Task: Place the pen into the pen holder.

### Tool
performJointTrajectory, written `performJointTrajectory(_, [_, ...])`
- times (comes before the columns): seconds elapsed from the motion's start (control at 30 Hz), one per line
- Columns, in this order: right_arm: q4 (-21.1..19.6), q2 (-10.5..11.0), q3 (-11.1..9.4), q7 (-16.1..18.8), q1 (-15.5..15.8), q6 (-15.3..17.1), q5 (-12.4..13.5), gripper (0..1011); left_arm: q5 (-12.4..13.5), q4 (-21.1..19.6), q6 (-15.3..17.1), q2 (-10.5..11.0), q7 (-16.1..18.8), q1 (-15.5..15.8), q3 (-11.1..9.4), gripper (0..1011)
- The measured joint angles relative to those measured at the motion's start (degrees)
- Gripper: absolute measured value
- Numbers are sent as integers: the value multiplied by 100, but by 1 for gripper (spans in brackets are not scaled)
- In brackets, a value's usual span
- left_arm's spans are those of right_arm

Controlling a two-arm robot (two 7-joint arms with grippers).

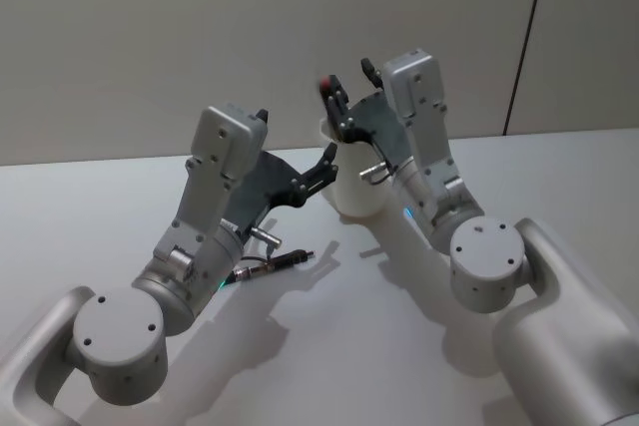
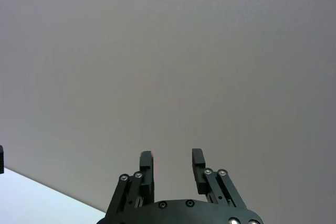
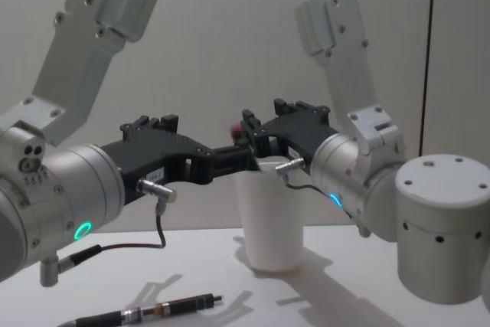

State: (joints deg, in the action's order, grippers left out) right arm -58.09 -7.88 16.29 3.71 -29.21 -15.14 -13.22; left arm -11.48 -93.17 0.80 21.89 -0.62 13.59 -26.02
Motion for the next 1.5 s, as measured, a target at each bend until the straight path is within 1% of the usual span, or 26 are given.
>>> performJointTrajectory(0.1, [14,-1,3,0,-5,-11,-8,533,0,0,0,0,0,0,0,1001])
performJointTrajectory(0.13, [14,-1,3,0,-5,-11,-8,533,0,0,0,0,0,0,0,1001])
performJointTrajectory(0.23, [22,-2,3,0,-7,-19,-14,662,0,0,0,0,0,0,0,1001])
performJointTrajectory(0.27, [24,-2,4,0,-7,-20,-15,677,0,0,0,0,0,0,0,1001])
performJointTrajectory(0.3, [27,-2,4,0,-8,-22,-17,721,0,0,0,0,0,0,0,1001])
performJointTrajectory(0.4, [30,-1,4,0,-9,-25,-19,802,0,0,0,0,0,0,0,1001])
performJointTrajectory(0.43, [32,-2,4,0,-10,-26,-20,857,0,0,0,0,0,0,0,1001])
performJointTrajectory(0.47, [34,-1,4,0,-10,-27,-21,864,0,0,0,0,0,0,0,1001])
performJointTrajectory(0.6, [37,-2,4,0,-11,-29,-23,970,0,0,0,0,0,0,0,1001])
performJointTrajectory(0.67, [38,-1,4,-1,-12,-30,-23,1002,0,0,0,0,0,0,0,1001])
performJointTrajectory(0.77, [28,2,3,0,-10,-28,-22,1001,0,0,0,0,0,0,0,1001])
performJointTrajectory(0.9, [-98,28,-10,1,52,28,26,1002,0,0,0,0,0,0,0,1001])
performJointTrajectory(1.1, [-609,142,-51,-6,336,224,167,1002,0,0,0,0,0,0,0,1001])
performJointTrajectory(1.2, [-1029,233,-76,-56,586,390,266,1002,0,0,0,0,0,0,0,1001])
performJointTrajectory(1.27, [-1195,277,-85,-89,705,460,306,1002,0,0,0,0,0,0,0,1001])
performJointTrajectory(1.4, [-1694,385,-108,-178,1002,652,414,1002,0,0,0,1,0,0,0,1001])
performJointTrajectory(1.5, [-1790,407,-120,-197,1066,690,436,1002,0,0,0,0,-1,0,0,1001])
